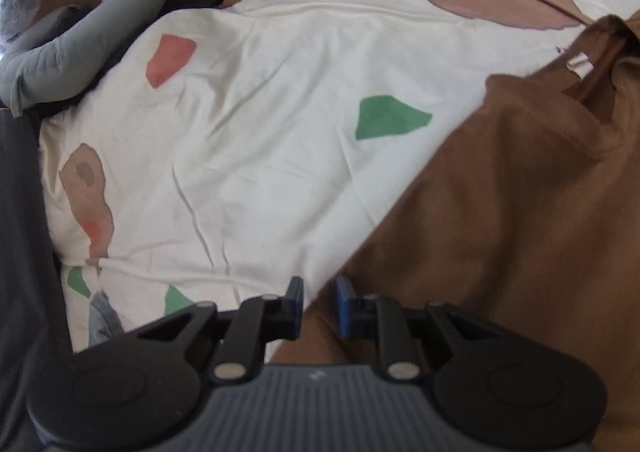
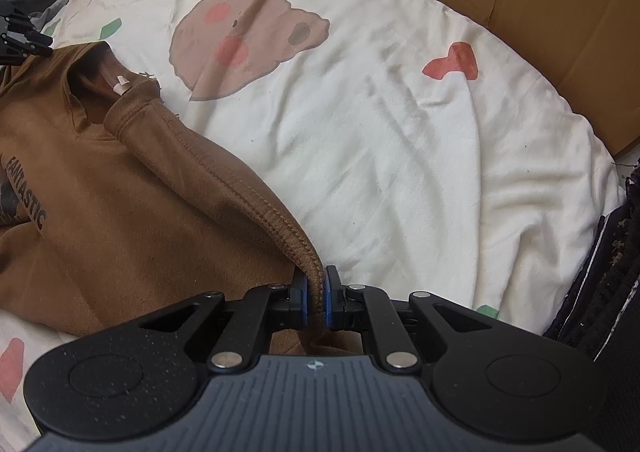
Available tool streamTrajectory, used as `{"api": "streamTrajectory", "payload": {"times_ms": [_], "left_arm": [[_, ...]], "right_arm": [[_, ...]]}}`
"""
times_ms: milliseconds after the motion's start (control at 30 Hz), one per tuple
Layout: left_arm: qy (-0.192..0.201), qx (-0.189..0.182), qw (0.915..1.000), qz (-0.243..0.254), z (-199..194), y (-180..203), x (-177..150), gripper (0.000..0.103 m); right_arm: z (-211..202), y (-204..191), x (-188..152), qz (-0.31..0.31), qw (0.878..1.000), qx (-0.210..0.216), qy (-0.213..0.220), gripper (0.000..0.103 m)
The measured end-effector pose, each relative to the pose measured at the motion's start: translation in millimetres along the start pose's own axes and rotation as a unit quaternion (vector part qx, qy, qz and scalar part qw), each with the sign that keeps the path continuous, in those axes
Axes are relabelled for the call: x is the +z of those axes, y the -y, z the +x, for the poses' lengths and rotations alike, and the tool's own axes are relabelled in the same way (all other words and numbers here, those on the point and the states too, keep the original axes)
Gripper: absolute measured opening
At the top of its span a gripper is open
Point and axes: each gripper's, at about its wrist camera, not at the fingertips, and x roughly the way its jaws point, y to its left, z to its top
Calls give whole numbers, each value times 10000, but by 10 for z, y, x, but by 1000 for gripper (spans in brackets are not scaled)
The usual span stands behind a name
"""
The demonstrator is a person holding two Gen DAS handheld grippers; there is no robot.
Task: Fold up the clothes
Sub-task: 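Hold the seam with the right gripper while the left gripper releases and moves along the shirt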
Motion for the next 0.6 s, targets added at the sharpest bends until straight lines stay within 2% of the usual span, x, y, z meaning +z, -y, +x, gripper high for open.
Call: {"api": "streamTrajectory", "payload": {"times_ms": [267,500,600], "left_arm": [[-112,63,9998,-154,45,86,-211,22],[-192,138,9989,400,-37,287,-312,22],[-246,30,9987,446,-86,236,-264,24]], "right_arm": [[60,-16,-49,-41,9999,49,-116,6],[89,-20,-65,-57,9998,78,-171,6],[97,-24,-66,-85,9997,88,-195,6]]}}
